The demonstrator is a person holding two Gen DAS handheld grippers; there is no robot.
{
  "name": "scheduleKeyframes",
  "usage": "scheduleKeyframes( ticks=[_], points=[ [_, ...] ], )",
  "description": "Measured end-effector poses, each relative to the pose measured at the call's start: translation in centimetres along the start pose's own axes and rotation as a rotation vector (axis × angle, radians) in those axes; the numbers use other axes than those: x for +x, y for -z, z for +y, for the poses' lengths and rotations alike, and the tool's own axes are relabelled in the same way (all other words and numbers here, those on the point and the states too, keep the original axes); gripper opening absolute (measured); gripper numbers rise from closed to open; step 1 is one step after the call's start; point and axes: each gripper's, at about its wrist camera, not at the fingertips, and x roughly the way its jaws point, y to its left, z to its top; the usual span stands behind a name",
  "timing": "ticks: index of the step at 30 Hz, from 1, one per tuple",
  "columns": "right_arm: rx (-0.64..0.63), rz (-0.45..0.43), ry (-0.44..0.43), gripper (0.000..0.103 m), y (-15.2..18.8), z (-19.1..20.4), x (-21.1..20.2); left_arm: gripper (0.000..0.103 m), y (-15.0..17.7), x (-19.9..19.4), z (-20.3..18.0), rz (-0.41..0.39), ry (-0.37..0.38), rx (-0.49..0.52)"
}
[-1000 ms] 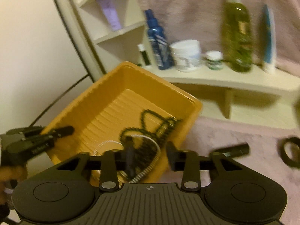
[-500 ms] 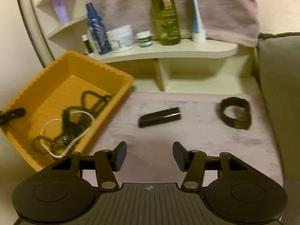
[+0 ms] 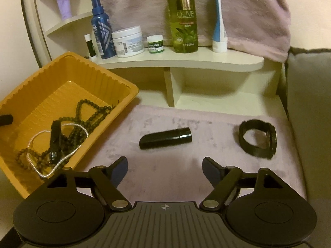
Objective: Organize jewelry
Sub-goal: 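Grasp the black cylindrical case on the towel with the right gripper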
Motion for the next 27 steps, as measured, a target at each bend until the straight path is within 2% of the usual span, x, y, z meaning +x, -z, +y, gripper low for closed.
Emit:
scheduleKeyframes(
  ticks=[5,10,14,27],
  points=[
    [-0.041,0.0,-0.007,0.083,-0.8,0.2,1.5,0.005,0.0,0.1,0.0,0.005,-0.003,0.002],
    [-0.092,0.049,-0.029,0.093,-1.5,-0.2,3.8,0.005,-0.1,0.1,-0.1,0.009,-0.004,0.004],
    [-0.131,0.065,-0.032,0.093,-1.9,-0.6,5.1,0.005,-0.1,0.1,0.0,0.01,-0.003,0.004],
    [-0.326,0.124,-0.124,0.093,-2.5,-1.1,8.0,0.005,-0.1,0.2,-0.1,0.012,-0.006,0.005]
  ],
)
